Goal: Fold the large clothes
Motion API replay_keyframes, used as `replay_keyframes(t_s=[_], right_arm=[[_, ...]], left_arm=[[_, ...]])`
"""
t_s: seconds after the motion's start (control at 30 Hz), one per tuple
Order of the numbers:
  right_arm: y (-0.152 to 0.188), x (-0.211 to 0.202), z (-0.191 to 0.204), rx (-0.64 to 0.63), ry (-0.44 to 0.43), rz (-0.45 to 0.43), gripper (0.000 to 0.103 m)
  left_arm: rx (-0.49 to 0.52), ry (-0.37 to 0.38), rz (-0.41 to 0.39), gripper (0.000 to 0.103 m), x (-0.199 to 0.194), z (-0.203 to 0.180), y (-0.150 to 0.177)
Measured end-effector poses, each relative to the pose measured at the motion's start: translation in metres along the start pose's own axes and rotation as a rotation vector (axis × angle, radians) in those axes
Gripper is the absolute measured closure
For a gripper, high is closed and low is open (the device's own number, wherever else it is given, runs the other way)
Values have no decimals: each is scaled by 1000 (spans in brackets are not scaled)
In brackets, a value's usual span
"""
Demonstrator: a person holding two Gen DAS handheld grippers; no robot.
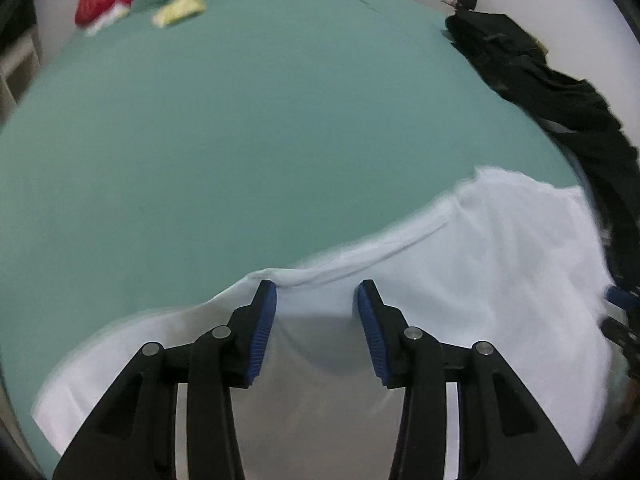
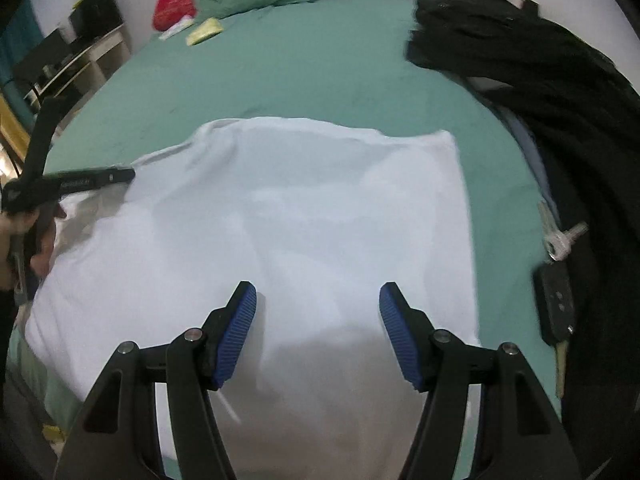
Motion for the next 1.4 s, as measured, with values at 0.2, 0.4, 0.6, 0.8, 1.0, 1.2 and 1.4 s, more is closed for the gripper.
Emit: replay_keyframes(t_s=[0.2, 0.4, 0.6, 0.8, 1.0, 1.2, 1.4], right_arm=[[-9, -33, -11, 45, -10, -86, 26], [27, -64, -19, 141, -72, -86, 14], [88, -68, -16, 260, -177, -3, 14], [98, -39, -20, 333, -274, 6, 14], [60, -16, -20, 480, -402, -90, 12], [52, 1, 17, 482, -529, -11, 73], [29, -47, 55, 286, -451, -127, 86]], left_arm=[[-141, -122, -116, 58, -51, 41, -16], [-214, -57, -233, 58, -137, 22, 31], [-237, 2, -214, 57, -153, -41, 91], [-222, 108, -168, 57, -129, -97, 118], [-138, 125, -92, 57, -91, -142, 116], [-108, 68, -62, 58, -69, -144, 126], [-133, 74, -67, 58, -69, -146, 123]])
Point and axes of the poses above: each gripper's, at about its wrist camera, not at the fingertips, and x roughly the way its jaws point, z to its left, y to its underside, the point moved 9 cm from there along x, roughly the way its jaws point, and after that the axes turned 12 degrees about x, right-handed, at the moved point
